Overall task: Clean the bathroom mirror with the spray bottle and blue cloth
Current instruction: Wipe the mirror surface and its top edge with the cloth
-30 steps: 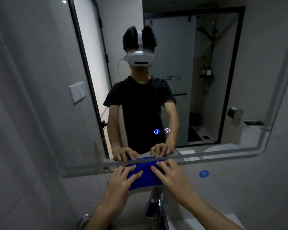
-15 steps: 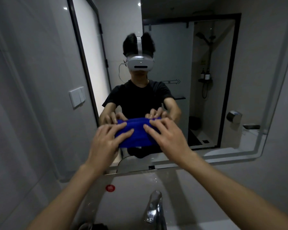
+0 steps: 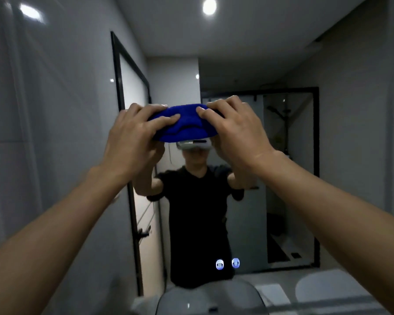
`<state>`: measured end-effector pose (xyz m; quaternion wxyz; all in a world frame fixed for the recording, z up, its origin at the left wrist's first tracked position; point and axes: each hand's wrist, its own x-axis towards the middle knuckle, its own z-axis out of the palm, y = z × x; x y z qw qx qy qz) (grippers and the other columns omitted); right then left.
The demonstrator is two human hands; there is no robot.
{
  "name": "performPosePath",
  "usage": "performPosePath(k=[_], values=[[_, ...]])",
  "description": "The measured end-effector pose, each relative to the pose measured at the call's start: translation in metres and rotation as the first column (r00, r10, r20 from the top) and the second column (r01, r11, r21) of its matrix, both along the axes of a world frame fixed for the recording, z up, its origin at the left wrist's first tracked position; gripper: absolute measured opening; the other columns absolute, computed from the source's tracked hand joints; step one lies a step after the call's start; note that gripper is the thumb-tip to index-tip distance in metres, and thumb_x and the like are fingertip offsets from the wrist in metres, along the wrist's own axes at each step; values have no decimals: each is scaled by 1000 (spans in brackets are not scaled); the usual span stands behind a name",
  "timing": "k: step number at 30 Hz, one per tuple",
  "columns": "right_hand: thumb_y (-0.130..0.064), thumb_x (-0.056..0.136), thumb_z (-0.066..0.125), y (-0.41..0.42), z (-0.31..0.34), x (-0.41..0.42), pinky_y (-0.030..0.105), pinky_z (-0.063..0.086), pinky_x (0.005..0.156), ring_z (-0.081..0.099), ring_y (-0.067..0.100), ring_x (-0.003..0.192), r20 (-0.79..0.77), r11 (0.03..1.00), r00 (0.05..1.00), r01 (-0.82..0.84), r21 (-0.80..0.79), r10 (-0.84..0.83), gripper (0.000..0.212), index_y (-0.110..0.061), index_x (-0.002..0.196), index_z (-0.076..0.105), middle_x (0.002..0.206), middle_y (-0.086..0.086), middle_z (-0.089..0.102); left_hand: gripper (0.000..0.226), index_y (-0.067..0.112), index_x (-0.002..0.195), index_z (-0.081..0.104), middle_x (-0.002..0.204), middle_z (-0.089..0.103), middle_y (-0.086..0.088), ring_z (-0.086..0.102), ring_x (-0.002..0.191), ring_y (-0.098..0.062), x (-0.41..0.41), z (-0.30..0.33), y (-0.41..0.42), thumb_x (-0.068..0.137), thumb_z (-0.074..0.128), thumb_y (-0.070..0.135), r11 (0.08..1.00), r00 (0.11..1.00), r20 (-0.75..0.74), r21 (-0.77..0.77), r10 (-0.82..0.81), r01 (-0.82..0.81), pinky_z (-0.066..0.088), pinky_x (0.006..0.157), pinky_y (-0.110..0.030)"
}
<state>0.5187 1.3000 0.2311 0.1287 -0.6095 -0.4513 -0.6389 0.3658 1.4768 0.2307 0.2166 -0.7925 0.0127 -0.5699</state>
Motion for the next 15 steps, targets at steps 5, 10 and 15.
performPosePath(k=[5,10,15], values=[[-10,69,81,2,79,-1,40,49,78,57,32,101,-7,998,1000,6,63,-6,61,-16,126,61,117,6,66,52,21,130,62,129,63,-12,56,102,-40,9,74,-8,80,74,13,994,990,117,61,83,-90,40,85,-48],[-18,94,59,-2,142,-4,38,42,88,51,27,114,4,994,1000,29,102,-29,39,-21,133,53,129,3,61,58,25,141,50,143,53,-10,51,120,-38,20,131,-5,87,68,15,984,971,210,107,116,-140,38,99,-49],[-21,93,62,2,181,-6,42,47,88,56,30,111,-8,990,999,52,128,-51,37,-20,129,55,119,5,65,59,22,144,46,141,53,-14,52,119,-40,29,169,-4,89,68,19,967,956,252,162,150,-195,45,94,-51]])
